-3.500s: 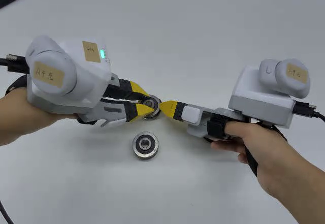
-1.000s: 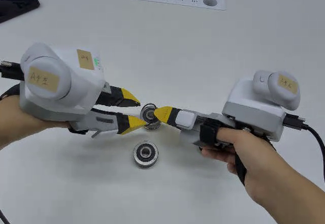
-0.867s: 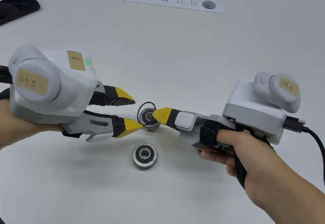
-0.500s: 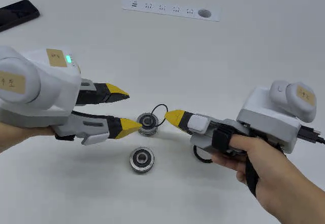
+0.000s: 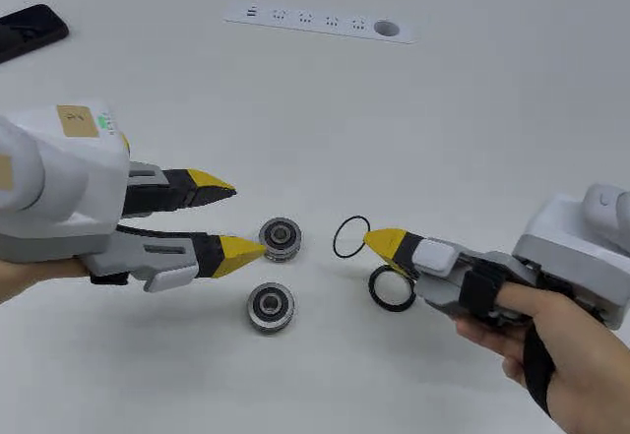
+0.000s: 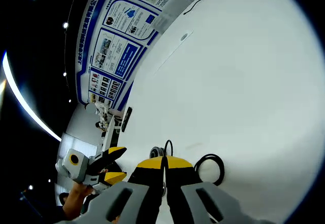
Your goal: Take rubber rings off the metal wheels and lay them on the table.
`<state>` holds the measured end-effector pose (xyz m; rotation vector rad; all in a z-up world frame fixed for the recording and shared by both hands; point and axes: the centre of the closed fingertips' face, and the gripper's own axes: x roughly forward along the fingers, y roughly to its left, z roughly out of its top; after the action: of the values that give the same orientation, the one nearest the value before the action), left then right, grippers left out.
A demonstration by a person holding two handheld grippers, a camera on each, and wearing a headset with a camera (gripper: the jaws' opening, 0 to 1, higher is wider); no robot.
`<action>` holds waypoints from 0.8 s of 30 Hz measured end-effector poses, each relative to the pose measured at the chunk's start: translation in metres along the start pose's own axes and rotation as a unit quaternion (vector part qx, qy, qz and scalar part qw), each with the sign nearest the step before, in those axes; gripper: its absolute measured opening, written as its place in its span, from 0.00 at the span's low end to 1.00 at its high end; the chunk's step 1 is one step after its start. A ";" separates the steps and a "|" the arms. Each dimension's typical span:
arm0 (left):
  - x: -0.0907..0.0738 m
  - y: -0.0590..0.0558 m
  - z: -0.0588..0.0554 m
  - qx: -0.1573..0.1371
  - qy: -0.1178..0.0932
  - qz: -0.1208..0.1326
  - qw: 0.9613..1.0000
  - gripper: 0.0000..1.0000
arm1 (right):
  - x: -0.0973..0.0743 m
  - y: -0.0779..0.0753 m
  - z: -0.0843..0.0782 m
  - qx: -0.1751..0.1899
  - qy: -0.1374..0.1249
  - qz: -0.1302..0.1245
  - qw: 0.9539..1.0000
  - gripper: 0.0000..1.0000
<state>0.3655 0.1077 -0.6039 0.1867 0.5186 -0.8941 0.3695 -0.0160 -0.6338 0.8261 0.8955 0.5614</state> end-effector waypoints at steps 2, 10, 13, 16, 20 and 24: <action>-0.001 0.001 -0.001 -0.004 -0.002 0.004 1.000 0.42 | -0.007 -0.006 -0.003 0.012 -0.004 -0.006 1.000 0.02; -0.002 0.003 -0.007 -0.016 -0.001 0.013 1.000 0.41 | -0.024 -0.029 -0.012 0.025 -0.002 -0.033 0.999 0.02; -0.001 0.002 -0.007 -0.020 -0.005 0.014 1.000 0.41 | -0.027 -0.037 -0.013 0.027 -0.002 -0.044 0.999 0.02; -0.001 0.000 -0.007 -0.022 -0.005 0.014 1.000 0.41 | -0.028 -0.042 -0.015 0.026 0.000 -0.054 0.998 0.02; -0.002 -0.003 -0.008 -0.024 -0.006 0.014 1.000 0.41 | -0.028 -0.047 -0.016 0.024 0.000 -0.066 0.998 0.02; -0.004 -0.004 -0.010 -0.024 -0.004 0.016 1.000 0.40 | -0.029 -0.051 -0.019 0.014 0.011 -0.084 0.996 0.05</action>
<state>0.3571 0.1120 -0.6098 0.1467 0.5284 -0.8502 0.3431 -0.0590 -0.6697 0.7632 0.9841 0.4131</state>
